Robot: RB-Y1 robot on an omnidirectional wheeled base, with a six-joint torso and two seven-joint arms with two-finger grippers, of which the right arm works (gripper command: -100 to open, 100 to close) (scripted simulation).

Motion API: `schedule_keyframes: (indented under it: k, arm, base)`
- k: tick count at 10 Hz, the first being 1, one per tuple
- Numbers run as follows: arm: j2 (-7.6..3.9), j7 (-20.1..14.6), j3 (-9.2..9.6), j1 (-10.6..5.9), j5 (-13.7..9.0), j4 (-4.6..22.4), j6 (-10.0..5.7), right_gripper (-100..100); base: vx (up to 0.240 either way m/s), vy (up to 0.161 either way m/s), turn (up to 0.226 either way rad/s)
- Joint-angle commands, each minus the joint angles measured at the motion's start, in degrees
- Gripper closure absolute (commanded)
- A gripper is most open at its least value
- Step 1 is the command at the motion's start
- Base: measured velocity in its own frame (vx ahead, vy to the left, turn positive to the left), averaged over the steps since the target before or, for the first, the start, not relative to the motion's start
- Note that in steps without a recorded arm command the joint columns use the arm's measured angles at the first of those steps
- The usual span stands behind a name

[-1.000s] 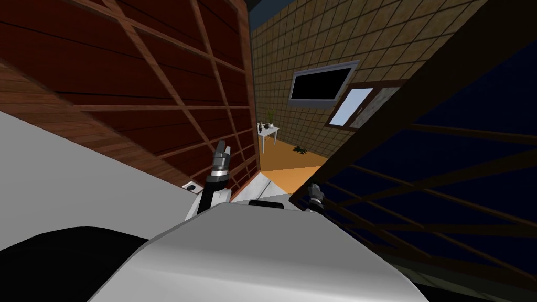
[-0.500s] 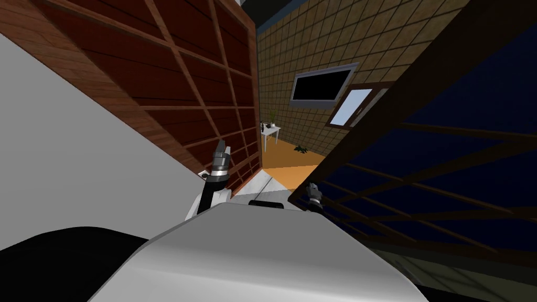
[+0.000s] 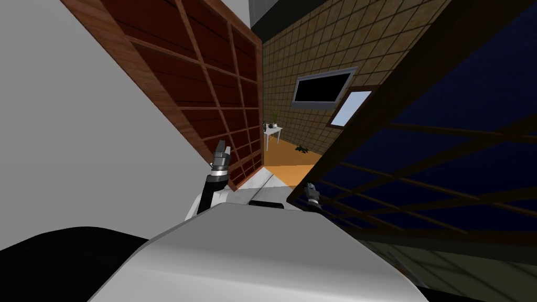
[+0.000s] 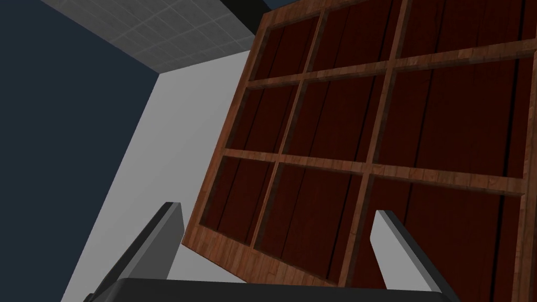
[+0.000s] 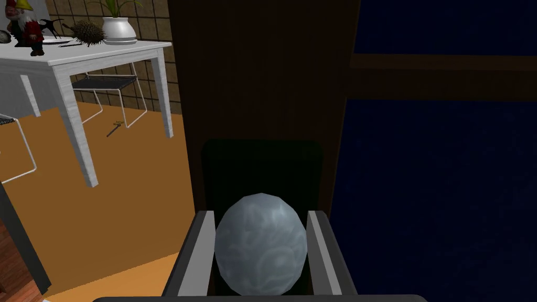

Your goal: Pull the door open

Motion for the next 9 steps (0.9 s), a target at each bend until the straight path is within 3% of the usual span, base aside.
schedule_keyframes:
  k: [1, 7, 8, 9]
  arm:
    - [-0.74, -1.0, 0.94, 0.51, 0.5, -0.4, -0.64, 100]
    - [-3.86, -5.2, 5.02, 2.56, 2.6, -1.3, -3.14, 100]
    - [-3.62, -4.6, 4.58, 2.25, 2.4, -1.2, -2.72, 100]
    - [-4.59, -6.1, 6.00, 3.10, 3.0, -1.0, -3.93, 100]
  base:
    - [-0.203, -0.012, 0.118]
    - [-0.238, -0.012, 0.103]
    - [-0.123, 0.008, 0.012]
    - [-0.187, -0.012, 0.134]
